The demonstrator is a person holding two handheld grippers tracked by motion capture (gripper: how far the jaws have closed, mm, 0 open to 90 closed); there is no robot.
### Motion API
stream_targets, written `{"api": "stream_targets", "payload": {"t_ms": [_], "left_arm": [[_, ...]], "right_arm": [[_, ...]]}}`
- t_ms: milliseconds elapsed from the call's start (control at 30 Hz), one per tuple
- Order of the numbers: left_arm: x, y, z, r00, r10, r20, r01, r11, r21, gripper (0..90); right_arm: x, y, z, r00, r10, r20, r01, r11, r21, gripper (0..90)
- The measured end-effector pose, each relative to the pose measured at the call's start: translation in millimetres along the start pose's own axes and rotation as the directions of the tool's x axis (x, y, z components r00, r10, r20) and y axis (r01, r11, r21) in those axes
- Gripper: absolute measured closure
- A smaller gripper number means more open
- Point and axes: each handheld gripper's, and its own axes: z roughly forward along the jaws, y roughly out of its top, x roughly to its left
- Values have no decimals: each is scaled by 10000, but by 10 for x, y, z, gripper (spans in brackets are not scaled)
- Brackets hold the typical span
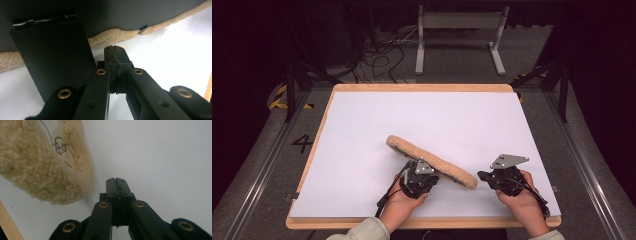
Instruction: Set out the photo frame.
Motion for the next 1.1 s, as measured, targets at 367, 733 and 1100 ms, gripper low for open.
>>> {"api": "stream_targets", "payload": {"t_ms": [367, 733, 1100], "left_arm": [[245, -26, -101, 9976, -616, -320, 612, 9981, -111, 900], [435, -45, -182, 9919, -1147, -543, 1130, 9930, -330, 900], [496, -124, -376, 9891, -1469, 92, 1471, 9886, -319, 893]], "right_arm": [[17, 15, 3, 10000, -33, -30, 33, 10000, 24, 900], [54, 29, 37, 9998, -196, -77, 197, 9998, 56, 900], [326, 125, 211, 9942, -953, -504, 956, 9954, 46, 900]]}}
